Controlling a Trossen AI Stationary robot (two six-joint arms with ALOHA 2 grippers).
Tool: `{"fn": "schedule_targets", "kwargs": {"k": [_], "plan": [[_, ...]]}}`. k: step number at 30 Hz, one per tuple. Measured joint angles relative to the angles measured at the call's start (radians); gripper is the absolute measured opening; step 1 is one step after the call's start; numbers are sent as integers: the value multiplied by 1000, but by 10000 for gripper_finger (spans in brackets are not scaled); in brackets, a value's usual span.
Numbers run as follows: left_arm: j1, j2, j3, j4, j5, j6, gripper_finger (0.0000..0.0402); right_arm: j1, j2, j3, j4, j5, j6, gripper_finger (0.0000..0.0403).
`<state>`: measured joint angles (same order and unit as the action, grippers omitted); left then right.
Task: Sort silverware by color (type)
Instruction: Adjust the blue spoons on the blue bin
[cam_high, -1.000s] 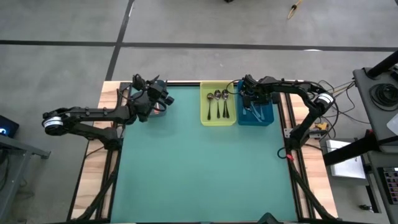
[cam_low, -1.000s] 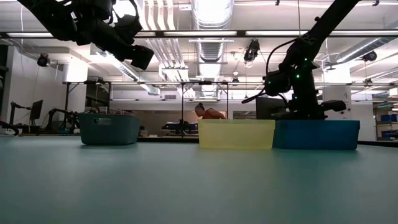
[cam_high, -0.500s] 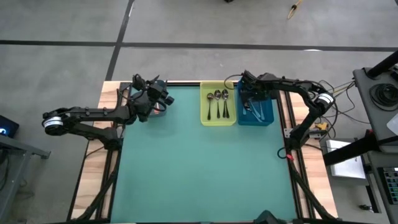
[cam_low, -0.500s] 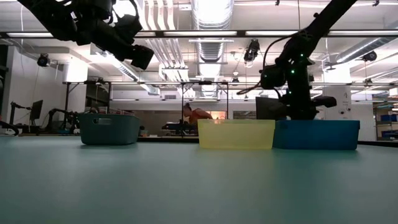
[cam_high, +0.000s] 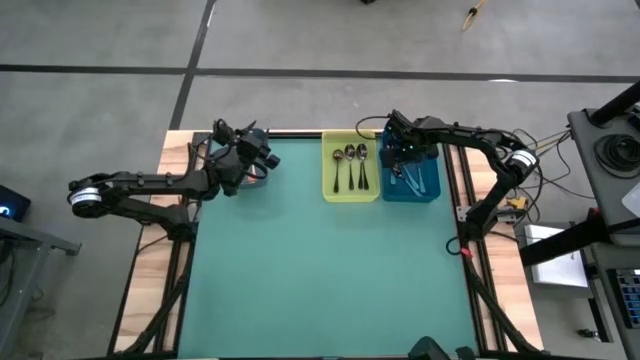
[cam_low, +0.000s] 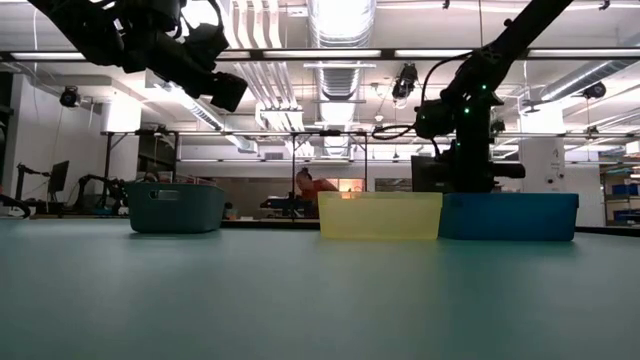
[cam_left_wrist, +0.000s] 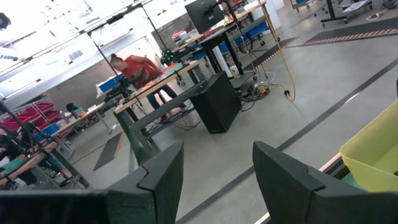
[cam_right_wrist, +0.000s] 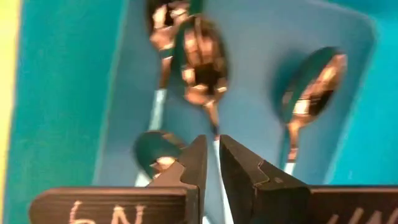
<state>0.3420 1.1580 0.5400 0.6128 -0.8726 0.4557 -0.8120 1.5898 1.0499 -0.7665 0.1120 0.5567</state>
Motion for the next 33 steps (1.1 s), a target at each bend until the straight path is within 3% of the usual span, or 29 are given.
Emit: {"fn": "schedule_targets", "kwargs": {"k": [7,13,23,33], "plan": [[0,0,0,0,0,0,174,12,2,-4,16,-52,-85,62],[0,0,0,0,1,0,174,11,18,-4,47,-9,-52,70],[0,0,0,0,1,0,174,6,60,-5,44,20,-60,119],[0,0,0,0,1,0,174,-28,64,-6,43,21,-60,104]]}}
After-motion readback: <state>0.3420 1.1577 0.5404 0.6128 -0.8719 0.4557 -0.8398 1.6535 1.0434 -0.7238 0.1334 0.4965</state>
